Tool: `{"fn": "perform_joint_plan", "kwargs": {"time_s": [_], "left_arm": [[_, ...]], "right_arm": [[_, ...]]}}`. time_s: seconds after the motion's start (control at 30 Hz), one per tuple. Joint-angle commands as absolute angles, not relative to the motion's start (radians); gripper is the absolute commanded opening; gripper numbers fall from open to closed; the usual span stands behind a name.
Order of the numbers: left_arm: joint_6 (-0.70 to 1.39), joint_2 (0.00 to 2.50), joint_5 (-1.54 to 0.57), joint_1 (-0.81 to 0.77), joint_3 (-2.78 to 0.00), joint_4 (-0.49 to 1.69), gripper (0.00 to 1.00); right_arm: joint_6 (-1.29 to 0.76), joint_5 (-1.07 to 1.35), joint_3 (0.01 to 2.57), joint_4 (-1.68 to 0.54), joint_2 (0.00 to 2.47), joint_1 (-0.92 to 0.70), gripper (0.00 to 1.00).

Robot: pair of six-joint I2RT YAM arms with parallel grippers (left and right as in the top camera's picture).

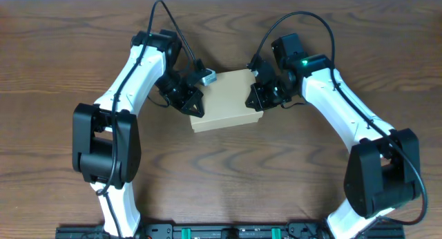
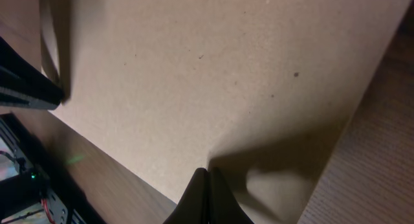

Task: Pack container

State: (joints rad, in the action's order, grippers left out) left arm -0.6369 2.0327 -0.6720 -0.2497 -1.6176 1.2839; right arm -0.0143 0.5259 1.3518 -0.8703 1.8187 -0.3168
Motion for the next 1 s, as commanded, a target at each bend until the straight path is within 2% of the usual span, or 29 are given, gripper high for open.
{"fn": "perform_joint_plan", "kwargs": {"time_s": [0.0,0.23,0.5,0.67,0.8,0.97], "left_arm": [[-0.593,2.048,-0.630,-0.254,-1.594,1.280,0.06],[-0.522,1.957,-0.612,-0.254,-1.725,1.303,0.06],[-0.409,1.691,-0.458,-0.254,-1.837,1.303,0.06],[-0.403,1.486,-0.410,-0.254,-1.832,1.379,0.06],[-0.403,1.344,-0.413,-0.254,-1.758,1.448,0.06],[-0.394,1.111,-0.471,-0.254,-1.507,1.411,0.06]], "right_arm": [[-0.014,0.445,1.332,-0.878,1.842,-0.331,0.01],[-0.001,0.419,1.526,-0.852,1.797,-0.309,0.01],[0.002,0.388,1.715,-0.853,1.693,-0.294,0.01],[0.009,0.389,1.714,-0.942,1.568,-0.298,0.02],[0.003,0.371,1.693,-1.133,1.476,-0.337,0.02],[-0.105,0.279,1.461,-1.152,1.267,-0.466,0.02]]}}
